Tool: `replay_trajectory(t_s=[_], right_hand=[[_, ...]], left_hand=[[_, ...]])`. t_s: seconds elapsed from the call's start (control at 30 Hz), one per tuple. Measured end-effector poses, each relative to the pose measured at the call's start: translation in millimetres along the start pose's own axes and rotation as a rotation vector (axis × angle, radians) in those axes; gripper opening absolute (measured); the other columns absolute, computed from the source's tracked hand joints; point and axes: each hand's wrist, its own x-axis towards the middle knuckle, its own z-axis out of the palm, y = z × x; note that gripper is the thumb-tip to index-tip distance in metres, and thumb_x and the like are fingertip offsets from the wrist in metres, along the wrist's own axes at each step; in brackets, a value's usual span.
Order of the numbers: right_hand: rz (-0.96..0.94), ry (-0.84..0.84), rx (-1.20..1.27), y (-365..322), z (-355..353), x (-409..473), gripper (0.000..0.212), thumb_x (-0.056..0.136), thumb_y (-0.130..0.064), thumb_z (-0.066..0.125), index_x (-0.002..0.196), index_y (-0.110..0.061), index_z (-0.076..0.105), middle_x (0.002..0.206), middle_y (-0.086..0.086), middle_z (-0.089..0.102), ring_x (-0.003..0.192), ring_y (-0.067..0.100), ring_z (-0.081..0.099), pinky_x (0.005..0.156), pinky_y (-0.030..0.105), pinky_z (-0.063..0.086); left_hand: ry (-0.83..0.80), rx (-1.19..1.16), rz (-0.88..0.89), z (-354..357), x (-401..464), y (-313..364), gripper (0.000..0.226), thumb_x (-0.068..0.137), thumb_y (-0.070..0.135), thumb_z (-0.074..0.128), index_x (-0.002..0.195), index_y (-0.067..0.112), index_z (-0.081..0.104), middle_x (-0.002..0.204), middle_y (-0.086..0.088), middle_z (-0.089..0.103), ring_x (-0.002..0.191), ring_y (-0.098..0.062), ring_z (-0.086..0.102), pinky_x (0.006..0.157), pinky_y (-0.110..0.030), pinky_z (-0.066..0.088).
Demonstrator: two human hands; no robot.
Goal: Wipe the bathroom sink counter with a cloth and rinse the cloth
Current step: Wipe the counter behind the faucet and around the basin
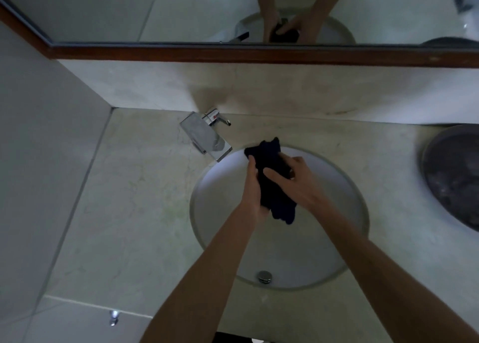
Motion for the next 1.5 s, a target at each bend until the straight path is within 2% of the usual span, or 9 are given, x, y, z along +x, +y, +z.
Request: replay_trajectory(t_s=[0.13,0.37,0.6,0.93,1.07,1.23,1.33,1.4,1.5], right_hand=[[-0.009,0.039,-0.046,-4.6,-3.7,-15.1,0.063,0.095,-0.055,0.057,0.148,-0.024,0.044,0.131,-0.001,0.05,0.101,0.014,0.06,0.085,0.024,0.051],[0.013,0.382,-0.039,-21.1,3.9,-25.3,0.033,0.101,-0.035,0.051,0.131,-0.023,0.058,0.1,-0.006,0.071,0.078,0.01,0.069,0.066,0.03,0.058],[0.264,0.162,0.666,-10.2,-6.0,-19.5,0.029,0.097,-0.045,0.059,0.109,-0.021,0.07,0.098,-0.001,0.076,0.09,0.018,0.073,0.071,0.033,0.059],[0.034,0.184,0.103,-36.8,-35.0,-24.6,0.032,0.098,-0.039,0.059,0.123,-0.019,0.062,0.104,-0.004,0.07,0.09,0.016,0.067,0.079,0.037,0.056],[-0.16,0.097,-0.182,-64.5,-67.8,-27.5,0.035,0.1,-0.032,0.057,0.131,-0.016,0.06,0.1,-0.005,0.063,0.086,0.012,0.058,0.064,0.018,0.042],[-0.203,-0.033,-0.316,-86.9,-90.4,-24.7,0.025,0.1,-0.028,0.058,0.12,-0.014,0.066,0.099,-0.001,0.065,0.081,0.014,0.061,0.062,0.013,0.041],[-0.215,0.007,-0.418,-88.0,-94.8,-20.7,0.022,0.099,-0.031,0.059,0.11,-0.016,0.07,0.118,0.003,0.052,0.108,0.021,0.048,0.089,0.027,0.04],[-0.176,0.108,-0.382,-85.9,-89.5,-21.2,0.019,0.098,-0.033,0.059,0.083,-0.022,0.064,0.098,0.001,0.05,0.095,0.023,0.051,0.078,0.03,0.042],[-0.079,0.224,-0.294,-83.8,-72.6,-26.0,0.034,0.099,-0.034,0.057,0.068,-0.026,0.048,0.076,-0.002,0.044,0.064,0.016,0.049,0.056,0.029,0.035]], left_hand=[[-0.019,-0.031,0.02,-3.4,-8.5,-1.6,0.08,0.093,0.076,0.034,0.13,0.013,0.066,0.118,-0.016,0.072,0.104,-0.031,0.071,0.091,-0.045,0.057],[0.064,0.063,0.097,16.8,-18.3,-10.4,0.061,0.099,0.064,0.037,0.122,0.018,0.07,0.118,-0.011,0.074,0.11,-0.029,0.07,0.101,-0.045,0.052],[0.206,0.247,0.2,10.6,-15.1,-16.2,0.045,0.101,0.05,0.052,0.137,0.023,0.059,0.124,-0.003,0.071,0.11,-0.022,0.07,0.099,-0.047,0.055],[0.207,0.11,0.157,-19.5,-18.7,-7.2,0.036,0.103,0.038,0.052,0.133,0.02,0.062,0.124,-0.005,0.071,0.11,-0.025,0.07,0.096,-0.046,0.057],[0.289,0.525,0.274,-30.5,-17.7,14.9,0.068,0.094,0.025,0.069,0.153,0.019,0.035,0.153,0.0,0.044,0.135,-0.016,0.048,0.115,-0.04,0.039],[0.042,0.984,0.692,-8.9,-25.1,37.8,0.101,0.077,0.034,0.086,0.156,0.024,0.024,0.159,0.007,0.03,0.145,-0.006,0.031,0.113,-0.014,0.028],[0.111,0.921,0.804,13.4,-32.8,42.4,0.068,0.077,0.029,0.083,0.134,0.028,0.046,0.134,0.009,0.046,0.123,-0.009,0.053,0.103,-0.027,0.049],[0.191,0.758,0.758,30.6,-44.8,34.8,0.03,0.085,0.024,0.076,0.104,0.033,0.055,0.108,0.018,0.056,0.098,0.0,0.062,0.087,-0.037,0.058],[0.365,0.718,0.779,40.1,-58.8,15.9,0.023,0.088,0.039,0.069,0.107,0.029,0.058,0.115,0.017,0.043,0.11,0.0,0.053,0.094,-0.027,0.052]])
